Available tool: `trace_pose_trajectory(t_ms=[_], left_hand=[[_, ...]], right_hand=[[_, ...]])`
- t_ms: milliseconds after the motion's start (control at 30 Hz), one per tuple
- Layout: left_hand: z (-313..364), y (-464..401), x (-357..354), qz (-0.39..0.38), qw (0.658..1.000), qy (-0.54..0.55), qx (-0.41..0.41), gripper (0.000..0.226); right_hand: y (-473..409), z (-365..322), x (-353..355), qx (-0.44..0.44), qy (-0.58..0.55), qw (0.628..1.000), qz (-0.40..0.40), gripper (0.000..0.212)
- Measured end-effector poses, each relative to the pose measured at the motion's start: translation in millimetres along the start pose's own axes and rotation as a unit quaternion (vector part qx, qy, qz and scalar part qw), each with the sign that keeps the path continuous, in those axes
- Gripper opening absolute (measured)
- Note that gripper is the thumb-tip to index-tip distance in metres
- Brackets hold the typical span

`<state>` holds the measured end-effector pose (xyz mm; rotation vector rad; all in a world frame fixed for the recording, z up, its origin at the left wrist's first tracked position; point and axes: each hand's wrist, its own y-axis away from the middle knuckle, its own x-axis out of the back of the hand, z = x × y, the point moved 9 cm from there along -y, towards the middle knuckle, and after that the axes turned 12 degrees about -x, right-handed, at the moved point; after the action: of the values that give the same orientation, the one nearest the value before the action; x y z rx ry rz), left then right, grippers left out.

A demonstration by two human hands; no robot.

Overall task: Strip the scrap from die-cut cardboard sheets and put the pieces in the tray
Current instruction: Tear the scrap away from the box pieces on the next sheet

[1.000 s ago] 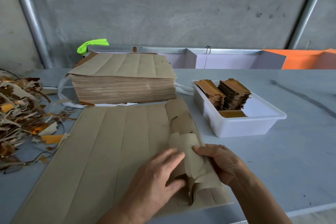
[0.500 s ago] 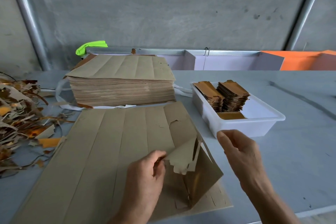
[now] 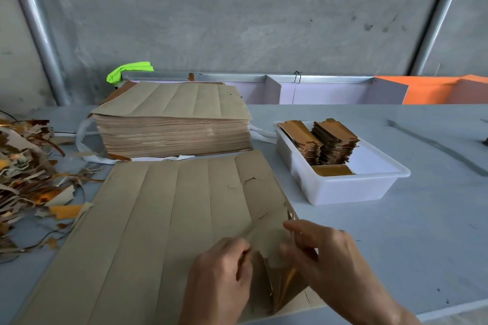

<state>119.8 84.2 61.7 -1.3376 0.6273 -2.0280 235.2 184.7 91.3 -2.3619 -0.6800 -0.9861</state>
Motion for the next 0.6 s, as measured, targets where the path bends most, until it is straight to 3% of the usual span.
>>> trace_pose_trajectory(t_ms=[100, 200, 300, 367, 467, 600], left_hand=[[-5, 6, -17, -0.064, 0.995, 0.053, 0.061, 0.016], [-22, 15, -37, -0.140, 0.957, 0.173, 0.183, 0.033], [-38, 9, -24, -0.051, 0.920, 0.259, 0.289, 0.015], [-45, 3, -21, -0.012, 0.899, 0.286, 0.330, 0.025], [-51, -3, -28, -0.033, 0.884, 0.286, 0.368, 0.036], [-61, 11, -40, -0.032, 0.844, 0.330, 0.421, 0.030]], right_hand=[[6, -16, -5, 0.062, 0.065, 0.996, 0.021, 0.030], [12, -27, -15, 0.113, 0.016, 0.993, 0.002, 0.027], [16, -32, -22, 0.146, -0.039, 0.988, -0.012, 0.023], [19, -33, -28, 0.167, -0.039, 0.985, -0.025, 0.028], [18, -24, -38, 0.128, -0.059, 0.989, -0.046, 0.021], [19, -8, -45, 0.033, -0.151, 0.983, -0.103, 0.011]])
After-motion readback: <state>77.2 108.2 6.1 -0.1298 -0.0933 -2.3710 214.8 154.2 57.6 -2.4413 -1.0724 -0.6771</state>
